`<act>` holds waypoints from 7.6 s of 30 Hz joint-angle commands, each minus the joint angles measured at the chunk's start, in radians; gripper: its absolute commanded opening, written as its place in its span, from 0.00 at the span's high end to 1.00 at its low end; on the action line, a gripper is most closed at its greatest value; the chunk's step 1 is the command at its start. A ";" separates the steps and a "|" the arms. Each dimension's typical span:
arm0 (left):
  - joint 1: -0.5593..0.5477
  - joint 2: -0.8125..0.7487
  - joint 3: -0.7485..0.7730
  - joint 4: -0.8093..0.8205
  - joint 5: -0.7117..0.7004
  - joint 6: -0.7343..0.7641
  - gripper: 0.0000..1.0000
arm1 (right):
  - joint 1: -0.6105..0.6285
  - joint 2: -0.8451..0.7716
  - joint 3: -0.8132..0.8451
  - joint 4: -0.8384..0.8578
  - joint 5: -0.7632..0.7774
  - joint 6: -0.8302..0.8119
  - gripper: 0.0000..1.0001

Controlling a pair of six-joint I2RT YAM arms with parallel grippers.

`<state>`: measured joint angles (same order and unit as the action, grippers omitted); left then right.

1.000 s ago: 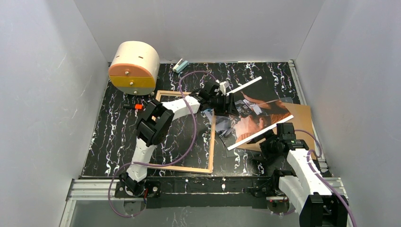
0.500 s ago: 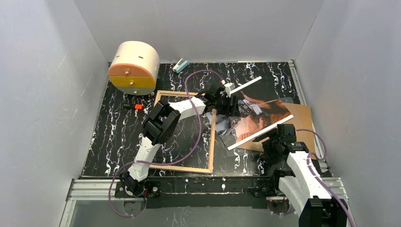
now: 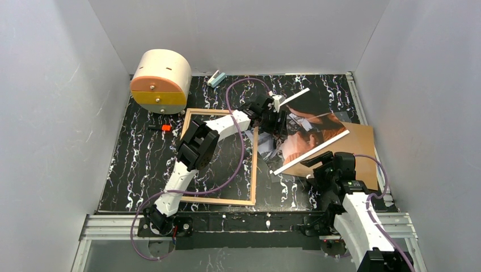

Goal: Put the photo into the frame
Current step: Pick up the photo frame item at the center of the board, then place the photo frame item in the photo frame.

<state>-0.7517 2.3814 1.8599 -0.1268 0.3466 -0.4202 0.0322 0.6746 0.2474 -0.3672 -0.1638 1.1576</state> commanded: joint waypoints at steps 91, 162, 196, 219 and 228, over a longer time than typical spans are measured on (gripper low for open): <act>0.078 0.179 0.147 -0.268 0.076 -0.068 0.22 | -0.002 0.242 1.163 -0.478 0.083 -0.278 0.99; 0.657 -0.791 -0.806 -0.439 -0.482 0.068 0.14 | 0.289 0.824 1.374 -0.165 -0.641 -0.536 0.99; 0.670 -0.639 -0.883 -0.249 -0.060 -0.052 0.70 | 0.214 0.746 0.564 0.150 -0.689 -0.530 0.90; 0.670 -0.561 -0.883 -0.232 -0.004 -0.003 0.75 | 0.166 0.984 0.452 0.752 -0.548 -0.302 0.52; 0.670 -0.570 -0.898 -0.211 0.006 -0.007 0.75 | 0.166 1.038 0.459 0.867 -0.536 -0.265 0.59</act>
<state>-0.0738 1.7618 1.0096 -0.3264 0.3752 -0.4339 0.2020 1.6920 0.6724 0.3828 -0.7013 0.8631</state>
